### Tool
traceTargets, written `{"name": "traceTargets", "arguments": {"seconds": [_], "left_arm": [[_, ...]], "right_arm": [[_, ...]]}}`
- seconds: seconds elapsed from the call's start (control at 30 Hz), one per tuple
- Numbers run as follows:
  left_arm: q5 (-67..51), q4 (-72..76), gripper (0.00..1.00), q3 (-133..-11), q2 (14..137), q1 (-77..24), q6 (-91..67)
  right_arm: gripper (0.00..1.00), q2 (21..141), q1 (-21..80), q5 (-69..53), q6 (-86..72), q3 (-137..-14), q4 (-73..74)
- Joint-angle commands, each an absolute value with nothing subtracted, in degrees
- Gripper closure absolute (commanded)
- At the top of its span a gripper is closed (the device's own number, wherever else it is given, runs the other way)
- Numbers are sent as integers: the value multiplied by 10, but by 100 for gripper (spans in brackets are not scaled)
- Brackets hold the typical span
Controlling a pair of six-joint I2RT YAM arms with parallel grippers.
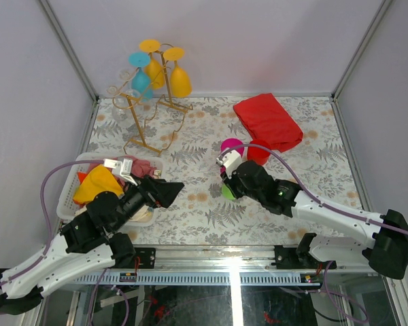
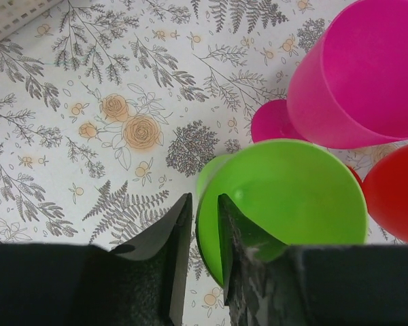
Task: Take the wine glass off the wine glass rack
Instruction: Place the wine glass at the center of the board.
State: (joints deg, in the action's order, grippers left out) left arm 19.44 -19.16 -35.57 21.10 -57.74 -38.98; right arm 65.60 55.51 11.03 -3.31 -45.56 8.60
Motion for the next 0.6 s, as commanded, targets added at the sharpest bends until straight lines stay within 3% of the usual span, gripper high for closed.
{"name": "traceTargets", "arguments": {"seconds": [0.0,0.37,0.57], "left_arm": [[203,-185,0,-361,212,-576,-398],[195,-181,0,-369,230,-577,-393],[189,-166,0,-396,263,-577,-367]], "right_arm": [[70,653,559,133,-32,-475,81],[64,616,559,121,-37,-496,84],[50,553,559,95,-52,-541,100]]}}
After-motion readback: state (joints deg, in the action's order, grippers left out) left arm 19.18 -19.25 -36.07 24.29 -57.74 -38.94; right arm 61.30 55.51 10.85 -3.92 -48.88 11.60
